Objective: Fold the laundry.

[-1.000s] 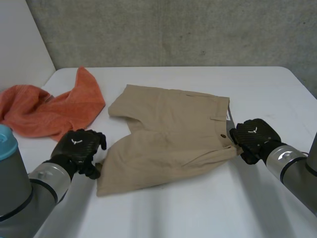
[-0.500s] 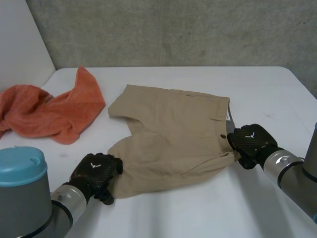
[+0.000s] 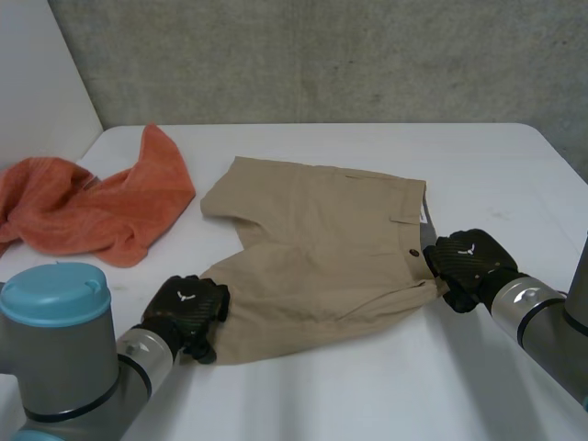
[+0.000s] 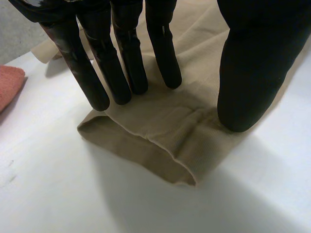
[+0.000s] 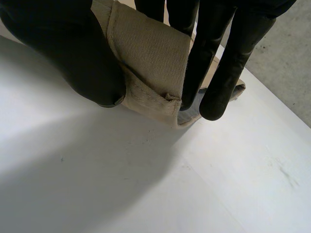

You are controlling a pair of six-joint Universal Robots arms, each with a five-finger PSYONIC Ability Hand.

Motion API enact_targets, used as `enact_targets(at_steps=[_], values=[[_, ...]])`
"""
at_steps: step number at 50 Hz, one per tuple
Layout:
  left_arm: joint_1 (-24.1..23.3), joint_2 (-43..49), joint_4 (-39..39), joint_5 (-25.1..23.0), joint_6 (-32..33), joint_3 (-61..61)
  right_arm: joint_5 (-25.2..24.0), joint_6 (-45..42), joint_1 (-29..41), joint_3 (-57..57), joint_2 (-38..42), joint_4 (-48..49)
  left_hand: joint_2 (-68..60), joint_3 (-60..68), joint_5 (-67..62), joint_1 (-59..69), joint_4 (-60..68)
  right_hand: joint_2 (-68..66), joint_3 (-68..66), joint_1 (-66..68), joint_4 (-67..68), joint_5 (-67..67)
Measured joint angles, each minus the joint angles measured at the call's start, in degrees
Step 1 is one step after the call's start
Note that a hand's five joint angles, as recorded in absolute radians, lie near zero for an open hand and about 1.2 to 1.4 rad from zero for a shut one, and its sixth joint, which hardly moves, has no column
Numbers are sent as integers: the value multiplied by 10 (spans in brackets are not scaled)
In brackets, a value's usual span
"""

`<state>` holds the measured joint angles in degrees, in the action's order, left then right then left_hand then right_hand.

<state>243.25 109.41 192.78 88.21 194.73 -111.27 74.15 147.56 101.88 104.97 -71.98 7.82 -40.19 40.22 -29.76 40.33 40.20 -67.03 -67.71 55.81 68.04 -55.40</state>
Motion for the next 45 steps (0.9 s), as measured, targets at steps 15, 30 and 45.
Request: enact_targets(at_steps=[15,30,45], values=[[-17,-24,-1,22,34,-11,0,0,0,0,0,0,85,-84,87,-81,-88,0,0,0,0,0],[-21,-42,-3,22,37,-28,-1,0,0,1,0,0,98,-96,101,-98,-100,0,0,0,0,0],[-18,-14,11,23,60,-23,-1,-1,0,1,1,0,62,-65,57,-59,-62,0,0,0,0,0]])
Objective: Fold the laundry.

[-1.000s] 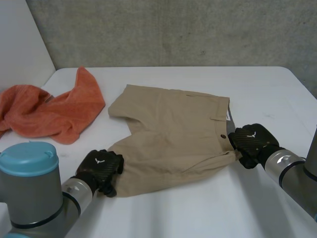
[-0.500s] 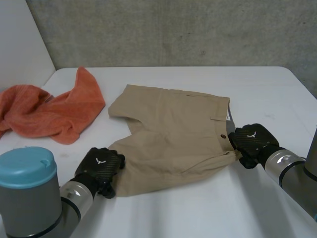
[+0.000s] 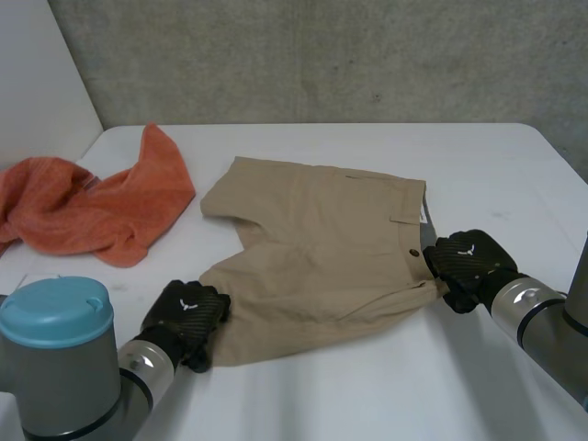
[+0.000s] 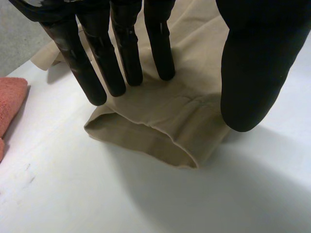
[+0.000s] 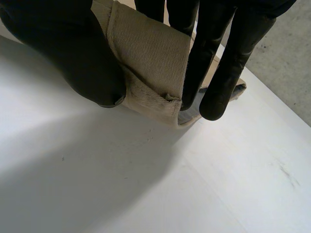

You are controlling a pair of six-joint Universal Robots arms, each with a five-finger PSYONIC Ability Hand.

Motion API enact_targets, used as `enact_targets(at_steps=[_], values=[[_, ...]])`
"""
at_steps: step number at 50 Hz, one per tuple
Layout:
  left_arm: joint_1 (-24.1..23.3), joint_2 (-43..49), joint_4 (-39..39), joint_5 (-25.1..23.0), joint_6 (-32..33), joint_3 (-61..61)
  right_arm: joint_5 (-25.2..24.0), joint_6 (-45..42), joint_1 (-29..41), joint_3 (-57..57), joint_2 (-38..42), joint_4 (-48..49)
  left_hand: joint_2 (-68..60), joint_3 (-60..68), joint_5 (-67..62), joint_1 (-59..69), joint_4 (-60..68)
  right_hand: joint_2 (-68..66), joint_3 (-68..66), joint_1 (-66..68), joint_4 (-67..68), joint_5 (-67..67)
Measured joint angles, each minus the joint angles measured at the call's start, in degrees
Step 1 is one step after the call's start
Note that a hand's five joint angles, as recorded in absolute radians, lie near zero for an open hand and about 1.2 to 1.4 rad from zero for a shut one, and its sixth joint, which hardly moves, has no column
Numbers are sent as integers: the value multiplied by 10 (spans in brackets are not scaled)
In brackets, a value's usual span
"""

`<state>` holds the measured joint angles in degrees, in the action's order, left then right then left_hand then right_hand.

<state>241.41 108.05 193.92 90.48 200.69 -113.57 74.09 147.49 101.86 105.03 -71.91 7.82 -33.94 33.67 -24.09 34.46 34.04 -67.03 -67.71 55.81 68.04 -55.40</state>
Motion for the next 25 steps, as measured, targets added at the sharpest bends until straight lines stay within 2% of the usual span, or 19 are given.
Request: enact_targets(at_steps=[9,12,14,20,25], values=[[0,5,29,3,8,2,0,0,0,0,0,0,-136,139,-130,137,135,0,0,0,0,0],[0,5,37,12,9,5,0,0,0,0,0,-1,-302,299,-293,297,299,0,0,0,0,0],[0,5,40,19,10,8,0,0,0,0,-1,-1,-335,335,-321,304,337,0,0,0,0,0],[-1,-15,40,44,24,20,3,-5,1,-5,-10,-11,-342,342,-321,304,343,0,0,0,0,0],[-1,-69,22,50,44,31,7,-22,3,-24,-53,-63,-342,342,-321,304,345,0,0,0,0,0]])
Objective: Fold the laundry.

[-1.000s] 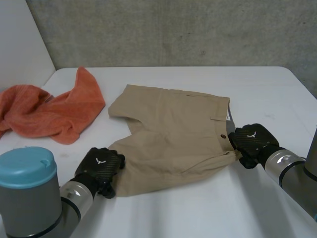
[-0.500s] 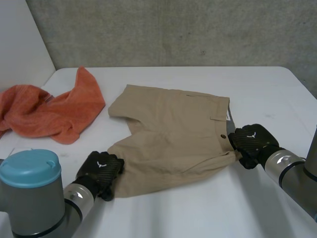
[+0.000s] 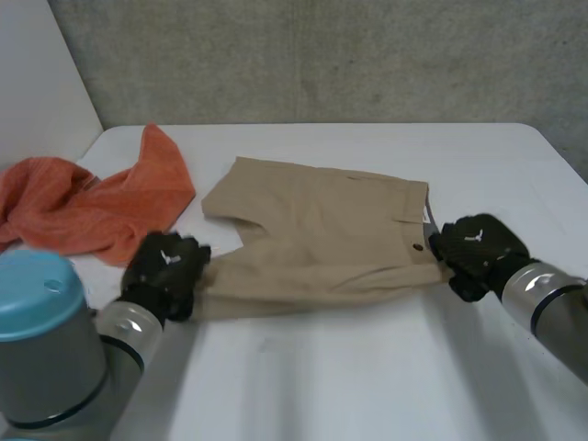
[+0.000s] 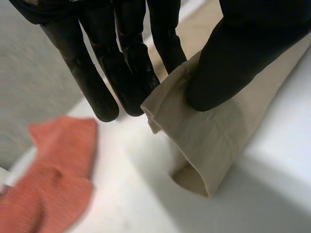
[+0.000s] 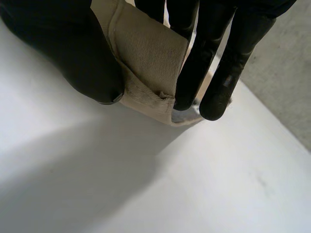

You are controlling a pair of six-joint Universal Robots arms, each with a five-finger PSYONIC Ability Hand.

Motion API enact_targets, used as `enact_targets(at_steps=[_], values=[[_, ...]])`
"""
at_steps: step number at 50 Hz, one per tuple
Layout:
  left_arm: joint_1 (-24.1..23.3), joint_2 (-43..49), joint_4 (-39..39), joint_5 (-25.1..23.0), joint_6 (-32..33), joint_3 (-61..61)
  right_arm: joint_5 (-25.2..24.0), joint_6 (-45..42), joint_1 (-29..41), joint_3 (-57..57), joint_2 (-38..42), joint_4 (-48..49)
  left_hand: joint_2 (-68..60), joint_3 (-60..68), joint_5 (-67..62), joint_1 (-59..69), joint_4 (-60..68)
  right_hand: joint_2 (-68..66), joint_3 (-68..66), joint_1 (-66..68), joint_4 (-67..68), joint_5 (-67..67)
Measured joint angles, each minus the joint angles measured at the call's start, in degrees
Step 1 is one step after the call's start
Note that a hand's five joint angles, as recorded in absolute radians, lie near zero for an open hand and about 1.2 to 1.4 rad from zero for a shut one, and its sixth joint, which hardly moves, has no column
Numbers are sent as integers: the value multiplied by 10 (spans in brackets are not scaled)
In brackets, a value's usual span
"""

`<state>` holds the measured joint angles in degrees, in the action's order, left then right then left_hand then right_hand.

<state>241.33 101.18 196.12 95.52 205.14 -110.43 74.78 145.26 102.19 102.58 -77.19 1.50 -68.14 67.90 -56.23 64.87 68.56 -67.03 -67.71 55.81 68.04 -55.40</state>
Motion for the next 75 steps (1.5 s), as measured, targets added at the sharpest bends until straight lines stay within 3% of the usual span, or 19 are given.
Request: enact_targets(at_steps=[10,15,22,28,32,35,40,43,44,48,53,58,68,75], values=[[11,-199,-92,-5,17,57,-5,-71,-3,-110,-164,-197,-1,1,0,0,0,0,0,0,0,0],[23,-251,-127,-17,16,84,-4,-85,-3,-168,-194,-249,-1,1,0,0,0,0,0,0,0,0],[30,-195,-137,-38,15,104,3,-112,3,-201,-117,-294,-1,2,0,0,0,0,0,0,0,0],[29,-53,-135,-41,16,155,28,-130,22,-231,-5,-302,-2,2,0,0,0,0,0,0,0,0],[29,66,-131,-37,17,239,55,-121,38,-268,61,-283,-2,2,0,0,0,0,0,0,0,0],[30,152,-119,-29,19,343,85,-88,55,-334,129,-217,-2,2,0,0,1,0,0,0,0,0],[35,211,-52,-19,31,475,103,-38,65,-429,171,-100,-2,2,0,0,2,0,0,0,0,0],[37,219,43,-13,49,540,115,-2,66,-496,181,-3,-2,2,0,0,2,0,0,0,0,0],[37,219,43,-13,49,540,115,-2,66,-496,181,-3,-2,2,0,0,2,0,0,0,0,0],[37,194,197,-1,69,577,139,32,65,-563,176,127,-2,2,0,0,2,0,0,4,0,0],[34,165,257,9,73,566,150,40,66,-581,167,181,-2,2,0,0,2,0,0,6,0,0],[31,147,251,11,71,519,146,40,67,-566,163,171,-2,2,0,0,2,0,0,6,0,0],[24,116,226,7,68,291,79,32,65,-454,200,61,-3,4,0,0,3,0,0,8,0,-15],[8,141,210,7,74,182,66,24,63,-378,252,-9,-4,4,0,0,3,0,0,8,0,-15]])
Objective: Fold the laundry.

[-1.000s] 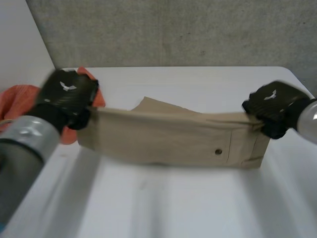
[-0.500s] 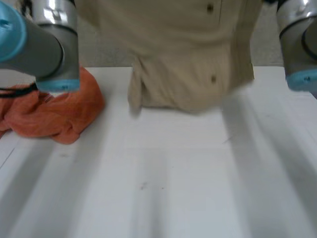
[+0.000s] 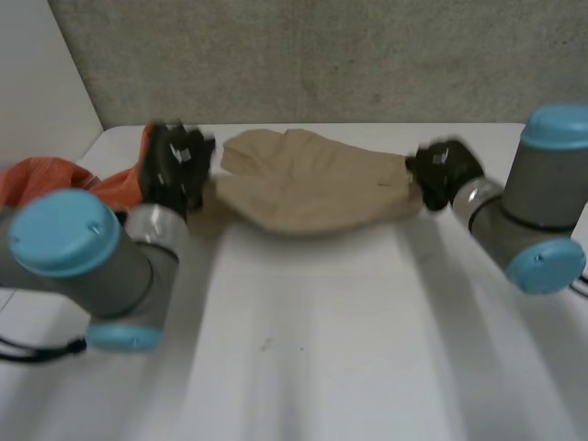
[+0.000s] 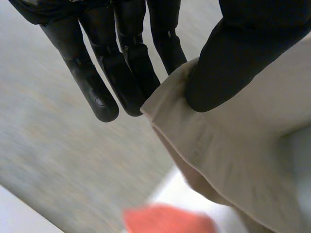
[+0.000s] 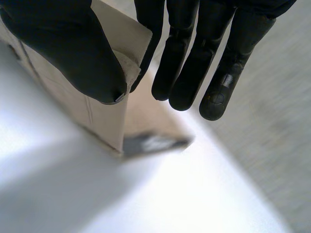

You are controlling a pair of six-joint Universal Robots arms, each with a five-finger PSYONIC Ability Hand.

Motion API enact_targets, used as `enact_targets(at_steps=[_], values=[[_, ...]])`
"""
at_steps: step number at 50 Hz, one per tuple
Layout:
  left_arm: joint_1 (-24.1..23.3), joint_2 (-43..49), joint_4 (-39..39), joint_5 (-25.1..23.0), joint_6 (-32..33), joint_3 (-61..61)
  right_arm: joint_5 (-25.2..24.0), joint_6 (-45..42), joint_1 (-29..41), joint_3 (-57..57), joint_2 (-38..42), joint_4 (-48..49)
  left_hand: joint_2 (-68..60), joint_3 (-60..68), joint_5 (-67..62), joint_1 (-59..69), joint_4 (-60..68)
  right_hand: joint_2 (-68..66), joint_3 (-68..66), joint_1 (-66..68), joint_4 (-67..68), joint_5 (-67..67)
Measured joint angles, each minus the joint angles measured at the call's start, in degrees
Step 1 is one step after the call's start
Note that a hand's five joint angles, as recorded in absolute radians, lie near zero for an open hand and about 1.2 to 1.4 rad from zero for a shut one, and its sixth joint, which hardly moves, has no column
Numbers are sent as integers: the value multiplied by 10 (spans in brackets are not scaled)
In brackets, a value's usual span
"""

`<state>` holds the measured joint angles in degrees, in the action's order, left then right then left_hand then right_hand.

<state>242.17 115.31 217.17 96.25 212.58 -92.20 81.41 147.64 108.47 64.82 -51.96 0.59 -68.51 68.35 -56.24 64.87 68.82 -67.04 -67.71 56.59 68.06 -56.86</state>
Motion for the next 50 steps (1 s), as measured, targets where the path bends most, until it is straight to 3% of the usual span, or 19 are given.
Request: enact_targets(at_steps=[7,14,21,27,31,35,39,45,50], values=[[-18,-2,-94,1,9,-59,-2,-12,-5,71,-11,-63,0,0,0,0,0,0,0,0,0,0],[-23,-110,-240,1,10,-112,-17,-56,-31,153,-121,-158,0,0,0,0,0,0,0,0,0,0],[-36,-238,-405,-1,10,-161,-42,-148,-47,241,-225,-287,0,0,0,0,0,0,0,0,0,0],[-59,-290,-515,-5,8,-177,-48,-238,-75,313,-284,-379,0,0,0,0,0,0,0,0,0,0],[-102,-323,-594,-12,7,-179,-62,-311,-111,371,-337,-433,0,0,0,0,0,0,0,-1,0,0],[-111,-326,-599,-17,9,-170,-89,-336,-133,394,-363,-447,0,0,0,0,0,0,0,0,0,0],[-92,-291,-549,-19,10,-143,-126,-325,-151,396,-362,-428,0,0,0,0,0,0,0,0,0,0],[-58,-156,-394,-18,11,-51,-150,-230,-159,365,-294,-326,0,0,0,0,0,0,0,0,0,0],[-49,-25,-278,-18,21,61,-134,-151,-157,340,-243,-228,0,0,0,0,0,0,0,0,0,0]])
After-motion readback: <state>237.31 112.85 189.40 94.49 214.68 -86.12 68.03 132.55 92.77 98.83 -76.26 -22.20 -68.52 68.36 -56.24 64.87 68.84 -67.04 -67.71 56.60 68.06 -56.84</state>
